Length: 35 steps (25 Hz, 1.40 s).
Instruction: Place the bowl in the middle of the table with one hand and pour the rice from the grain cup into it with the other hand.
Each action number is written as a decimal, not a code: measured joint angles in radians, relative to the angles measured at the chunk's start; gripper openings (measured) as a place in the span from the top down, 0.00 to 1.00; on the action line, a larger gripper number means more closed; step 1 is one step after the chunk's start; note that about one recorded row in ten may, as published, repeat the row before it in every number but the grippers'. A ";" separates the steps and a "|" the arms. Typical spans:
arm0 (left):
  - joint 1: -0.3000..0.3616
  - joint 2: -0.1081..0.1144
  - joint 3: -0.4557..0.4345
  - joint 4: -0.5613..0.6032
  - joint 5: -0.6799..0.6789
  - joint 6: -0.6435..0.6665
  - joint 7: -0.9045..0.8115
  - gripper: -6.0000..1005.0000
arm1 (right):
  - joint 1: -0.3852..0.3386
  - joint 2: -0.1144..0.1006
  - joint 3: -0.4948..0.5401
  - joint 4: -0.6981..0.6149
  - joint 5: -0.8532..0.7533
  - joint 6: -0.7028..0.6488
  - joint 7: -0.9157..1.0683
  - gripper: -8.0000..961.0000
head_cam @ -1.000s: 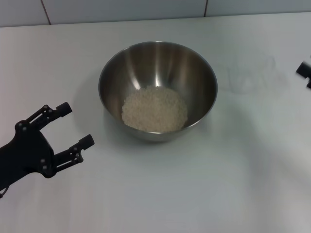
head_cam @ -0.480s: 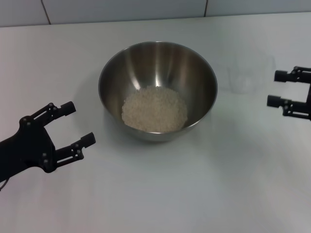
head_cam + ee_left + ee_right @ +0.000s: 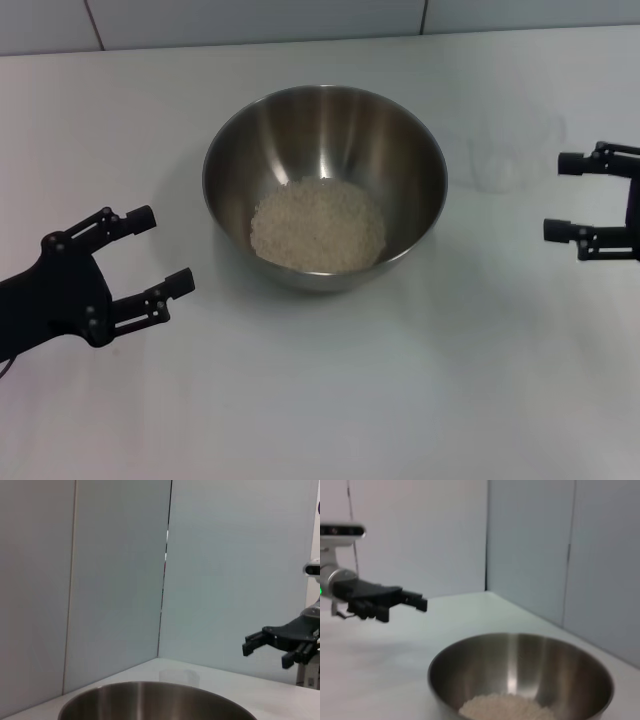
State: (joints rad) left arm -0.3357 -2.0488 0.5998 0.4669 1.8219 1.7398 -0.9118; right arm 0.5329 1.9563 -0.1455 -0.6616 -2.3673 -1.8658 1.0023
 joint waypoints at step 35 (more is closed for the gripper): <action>-0.020 0.001 0.002 0.035 0.024 0.001 -0.048 0.14 | -0.014 0.002 -0.025 -0.018 0.018 -0.001 0.011 0.15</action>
State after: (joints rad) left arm -0.3558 -2.0478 0.6017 0.5015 1.8458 1.7406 -0.9596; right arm 0.5191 1.9582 -0.1707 -0.6796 -2.3491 -1.8669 1.0136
